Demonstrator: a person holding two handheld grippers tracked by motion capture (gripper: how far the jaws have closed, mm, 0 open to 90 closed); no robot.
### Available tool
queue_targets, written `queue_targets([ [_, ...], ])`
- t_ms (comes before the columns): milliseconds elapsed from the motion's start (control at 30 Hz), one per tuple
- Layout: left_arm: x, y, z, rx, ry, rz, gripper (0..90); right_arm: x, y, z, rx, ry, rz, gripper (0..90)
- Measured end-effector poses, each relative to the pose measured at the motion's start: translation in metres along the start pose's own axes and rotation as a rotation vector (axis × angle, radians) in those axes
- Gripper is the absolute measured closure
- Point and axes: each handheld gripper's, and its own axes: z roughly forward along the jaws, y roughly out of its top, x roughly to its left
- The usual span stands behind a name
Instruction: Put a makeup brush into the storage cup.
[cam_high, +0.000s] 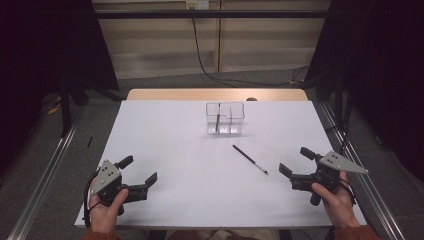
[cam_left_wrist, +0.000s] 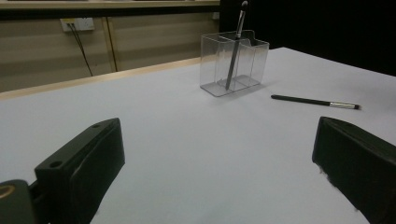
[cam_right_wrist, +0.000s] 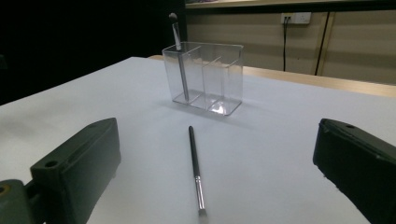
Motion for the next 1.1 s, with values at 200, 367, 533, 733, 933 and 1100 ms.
queue_targets([
  [200, 0.000, 0.000, 0.001, 0.004, -0.004, 0.002, 2.2, 0.003, 0.005, 0.012, 0.012, 0.015, -0.026, 0.1],
  [367, 0.000, 0.000, 0.000, 0.004, -0.005, 0.004, 2.2, 0.004, 0.011, 0.019, 0.027, 0.034, -0.031, 0.0],
  [533, 0.000, 0.000, 0.000, 0.004, -0.009, 0.007, 2.2, 0.002, 0.018, 0.026, 0.044, 0.048, -0.038, 0.0],
  [733, 0.001, 0.000, 0.000, 0.003, -0.005, 0.005, 2.2, 0.001, 0.026, 0.040, 0.071, 0.067, -0.074, 0.0],
  [933, 0.000, 0.000, 0.001, 0.004, -0.010, 0.007, 2.2, 0.005, 0.032, 0.055, 0.078, 0.082, -0.089, 0.0],
  [1100, 0.001, 0.000, 0.002, 0.003, -0.006, 0.005, 2.2, 0.006, 0.038, 0.067, 0.063, 0.083, -0.089, 0.5],
])
